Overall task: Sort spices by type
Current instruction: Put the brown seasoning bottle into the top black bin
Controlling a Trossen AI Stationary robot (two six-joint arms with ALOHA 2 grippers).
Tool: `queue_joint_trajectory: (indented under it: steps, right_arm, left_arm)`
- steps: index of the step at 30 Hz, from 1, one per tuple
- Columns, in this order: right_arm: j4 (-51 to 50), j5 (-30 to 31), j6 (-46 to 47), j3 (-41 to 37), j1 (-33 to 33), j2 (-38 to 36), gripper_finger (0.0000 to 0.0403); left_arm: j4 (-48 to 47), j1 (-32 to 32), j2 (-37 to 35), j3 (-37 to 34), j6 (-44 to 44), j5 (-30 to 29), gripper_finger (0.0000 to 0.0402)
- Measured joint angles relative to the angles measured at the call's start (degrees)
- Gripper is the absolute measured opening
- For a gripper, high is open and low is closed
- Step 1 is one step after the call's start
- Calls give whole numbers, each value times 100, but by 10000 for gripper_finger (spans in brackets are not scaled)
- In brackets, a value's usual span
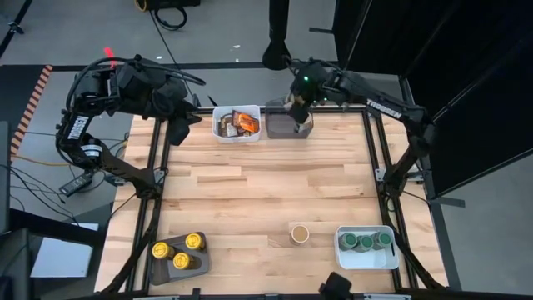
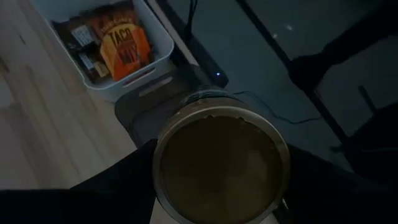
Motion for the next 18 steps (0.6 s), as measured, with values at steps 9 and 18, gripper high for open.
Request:
queue_joint_trajectory:
  steps: [9,18]
  right_arm:
    - [96,-452,-243,297,-177,957,284]
    - [-927,-249,-234,1754,-306,2241,284]
  left_arm:
    - [2,1,0,-1,0,-250,163]
    - [0,0,0,0,-11,-254,163]
